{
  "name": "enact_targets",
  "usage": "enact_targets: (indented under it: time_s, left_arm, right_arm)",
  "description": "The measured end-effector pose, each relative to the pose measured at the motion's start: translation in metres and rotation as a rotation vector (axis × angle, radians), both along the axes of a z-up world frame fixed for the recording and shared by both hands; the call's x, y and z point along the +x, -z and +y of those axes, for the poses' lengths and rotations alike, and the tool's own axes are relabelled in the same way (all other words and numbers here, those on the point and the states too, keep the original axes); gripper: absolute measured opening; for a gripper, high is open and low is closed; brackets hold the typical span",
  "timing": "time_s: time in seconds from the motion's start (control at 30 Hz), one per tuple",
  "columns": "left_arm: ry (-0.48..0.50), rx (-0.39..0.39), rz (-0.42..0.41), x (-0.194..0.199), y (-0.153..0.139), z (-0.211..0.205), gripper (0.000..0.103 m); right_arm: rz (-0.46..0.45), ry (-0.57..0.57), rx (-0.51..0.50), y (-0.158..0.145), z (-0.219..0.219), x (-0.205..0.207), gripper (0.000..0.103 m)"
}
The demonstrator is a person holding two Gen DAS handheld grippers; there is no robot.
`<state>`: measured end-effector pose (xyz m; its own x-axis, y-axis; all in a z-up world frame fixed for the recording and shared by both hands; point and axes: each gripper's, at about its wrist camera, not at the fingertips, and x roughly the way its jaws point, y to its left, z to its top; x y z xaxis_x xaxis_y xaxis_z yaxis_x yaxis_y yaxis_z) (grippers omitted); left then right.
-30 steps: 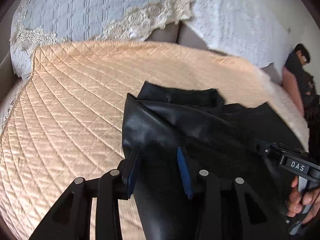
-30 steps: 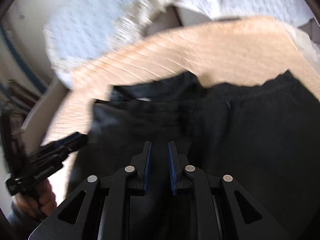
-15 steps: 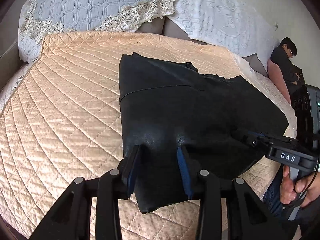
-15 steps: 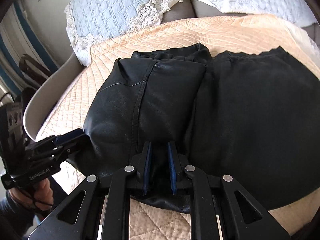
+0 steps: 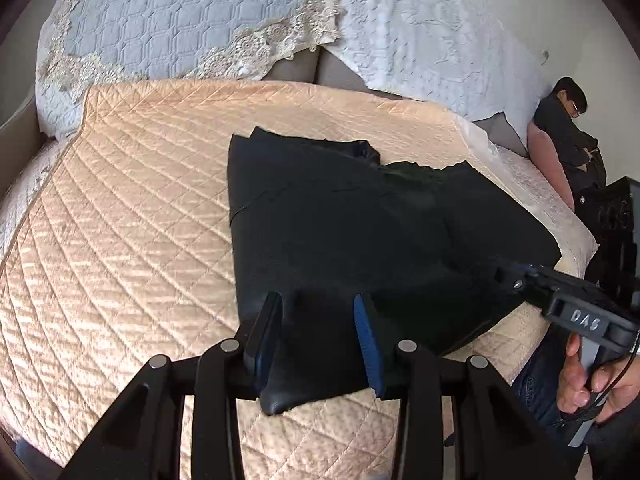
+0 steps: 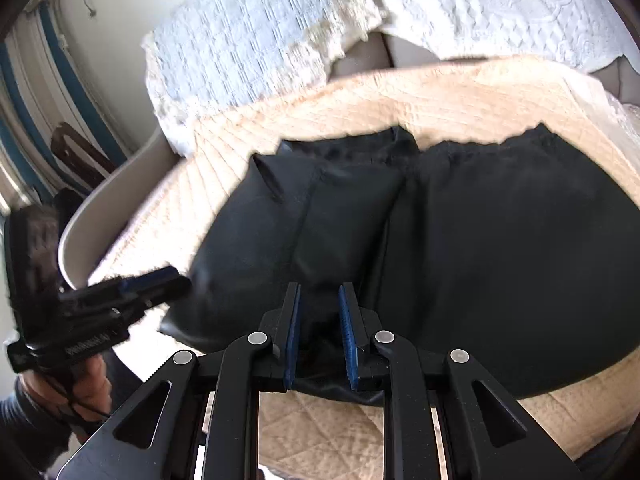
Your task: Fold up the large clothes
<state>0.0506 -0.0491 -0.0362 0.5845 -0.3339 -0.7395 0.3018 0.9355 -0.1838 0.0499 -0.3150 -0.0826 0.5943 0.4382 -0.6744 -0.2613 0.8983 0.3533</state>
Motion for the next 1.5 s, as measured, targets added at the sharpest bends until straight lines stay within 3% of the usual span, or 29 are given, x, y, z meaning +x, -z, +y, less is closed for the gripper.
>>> enact_targets:
  time_s: [0.07,0.2,0.3,0.4,0.57,0.63,0.73,0.87,0.93,1.13,1.27,1.5]
  left_arm:
    - [-0.001,0.019,0.018,0.008,0.007,-0.006,0.039]
    - [0.012,0.052,0.026,0.011,0.015,-0.014,0.039]
    - [0.022,-0.015,0.028,0.013,0.000,-0.016,0.039]
    - [0.047,-0.026,-0.007,0.023,-0.009,-0.034,0.039]
    - [0.100,-0.025,-0.016,0.047,-0.003,-0.075,0.039]
    - [0.102,0.008,0.007,0.057,0.012,-0.087,0.039]
    - [0.099,0.063,-0.033,0.061,0.026,-0.097,0.040]
    - [0.088,0.065,-0.028,0.062,0.024,-0.099,0.040]
    - [0.087,0.058,-0.018,0.058,0.018,-0.097,0.040]
    - [0.075,-0.023,-0.024,0.026,-0.004,-0.078,0.040]
    - [0.047,-0.003,-0.016,0.026,0.001,-0.073,0.040]
    - [-0.013,0.029,-0.002,0.051,0.012,-0.077,0.040]
  right_arm:
    - [0.070,-0.010,-0.017,0.022,0.000,0.010,0.020]
    - [0.044,0.017,0.035,0.006,-0.017,0.004,0.020]
    - [0.004,0.054,0.068,-0.007,-0.040,-0.005,0.028]
    - [-0.014,0.115,0.109,-0.008,-0.065,-0.010,0.037]
    - [0.005,0.229,0.173,0.006,-0.116,-0.005,0.038]
    - [0.045,0.289,0.201,0.021,-0.143,0.002,0.036]
    - [0.056,0.334,0.312,0.029,-0.172,-0.001,0.033]
    - [0.030,0.388,0.332,0.018,-0.184,-0.018,0.039]
    - [0.018,0.425,0.360,0.013,-0.192,-0.034,0.046]
    - [0.017,0.605,0.397,0.015,-0.219,-0.082,0.063]
    - [0.070,0.635,0.431,0.034,-0.230,-0.068,0.064]
    - [0.049,0.676,0.446,0.043,-0.238,-0.033,0.066]
